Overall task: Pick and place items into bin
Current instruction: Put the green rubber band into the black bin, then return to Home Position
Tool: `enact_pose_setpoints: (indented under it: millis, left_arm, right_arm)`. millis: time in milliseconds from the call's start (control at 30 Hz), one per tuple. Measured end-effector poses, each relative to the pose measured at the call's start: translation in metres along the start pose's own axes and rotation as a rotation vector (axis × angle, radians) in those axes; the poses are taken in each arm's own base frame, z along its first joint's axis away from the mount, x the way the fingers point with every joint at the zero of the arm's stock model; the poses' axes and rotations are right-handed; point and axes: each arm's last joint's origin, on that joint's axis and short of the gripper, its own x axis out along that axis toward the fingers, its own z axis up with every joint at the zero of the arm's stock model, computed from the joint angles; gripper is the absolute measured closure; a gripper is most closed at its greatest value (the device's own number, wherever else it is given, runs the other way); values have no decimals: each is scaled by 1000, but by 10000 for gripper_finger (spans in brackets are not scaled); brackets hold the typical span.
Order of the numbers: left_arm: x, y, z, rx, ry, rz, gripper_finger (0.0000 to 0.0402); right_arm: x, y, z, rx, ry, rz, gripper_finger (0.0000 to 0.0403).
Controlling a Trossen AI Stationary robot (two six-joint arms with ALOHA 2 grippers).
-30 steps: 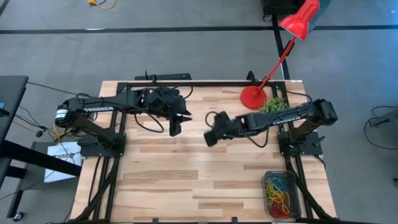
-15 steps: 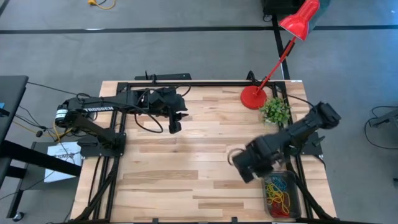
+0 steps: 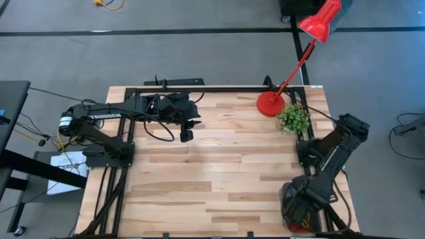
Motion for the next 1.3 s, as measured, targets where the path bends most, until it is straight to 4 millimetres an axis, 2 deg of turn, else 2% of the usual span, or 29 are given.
enact_pose_setpoints:
  millis: [200,500,700,900,1100,1300]
  left_arm:
    - [0,0,0,1,-2,0,308]
    - [0,0,0,-2,-1,0,308]
    - [0,0,0,16,-1,0,308]
    - [0,0,-2,68,17,2,308]
    - [-2,4,-2,-22,43,99,308]
    - [-37,21,16,-77,65,178,308]
  right_arm:
    - [7,4,8,20,7,-23,384]
    - [25,22,19,-43,66,56,321]
    - [20,25,25,-44,81,73,296]
    - [-10,34,34,-86,100,132,295]
    - [-58,35,51,-295,-49,220,295]
    - [-106,28,74,-540,-211,246,296]
